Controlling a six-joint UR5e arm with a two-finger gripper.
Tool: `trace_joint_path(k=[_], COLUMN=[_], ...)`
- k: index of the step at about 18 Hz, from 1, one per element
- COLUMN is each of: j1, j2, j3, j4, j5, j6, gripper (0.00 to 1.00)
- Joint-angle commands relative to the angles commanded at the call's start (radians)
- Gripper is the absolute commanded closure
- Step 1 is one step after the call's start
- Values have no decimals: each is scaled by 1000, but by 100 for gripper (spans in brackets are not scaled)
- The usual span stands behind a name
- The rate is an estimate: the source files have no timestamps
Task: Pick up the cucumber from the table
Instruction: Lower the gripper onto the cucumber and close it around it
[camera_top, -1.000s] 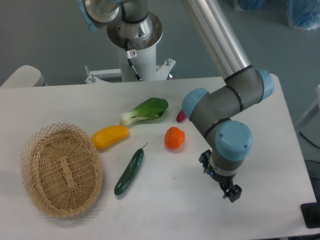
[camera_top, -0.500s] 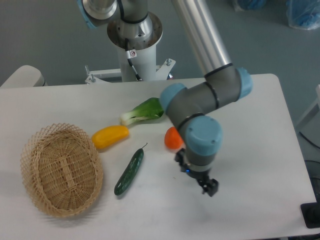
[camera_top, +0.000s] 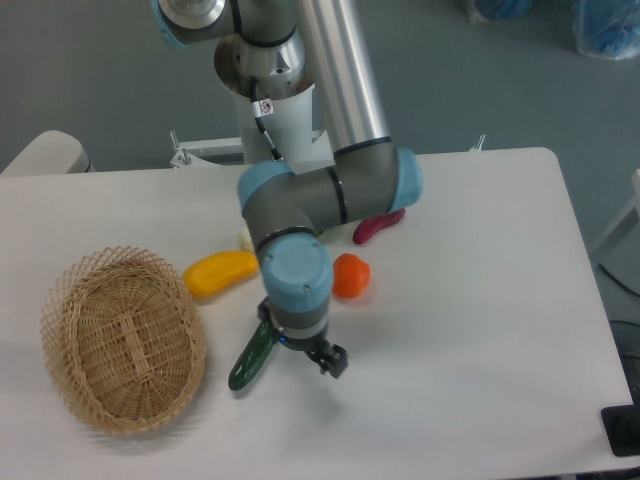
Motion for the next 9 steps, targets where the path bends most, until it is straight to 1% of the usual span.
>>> trace_joint_path(k=[1,3,5,6,9], j1=[-9,-18,-34,-37,-37], j2=[-2,0,0,0,0], j3=[-5,-46,-83,-94,-114], j4=[21,66,127,146,157], j5=[2,3,8,9,9], j6=[-18,-67,-75,-78,-80], gripper=[0,0,0,0,0])
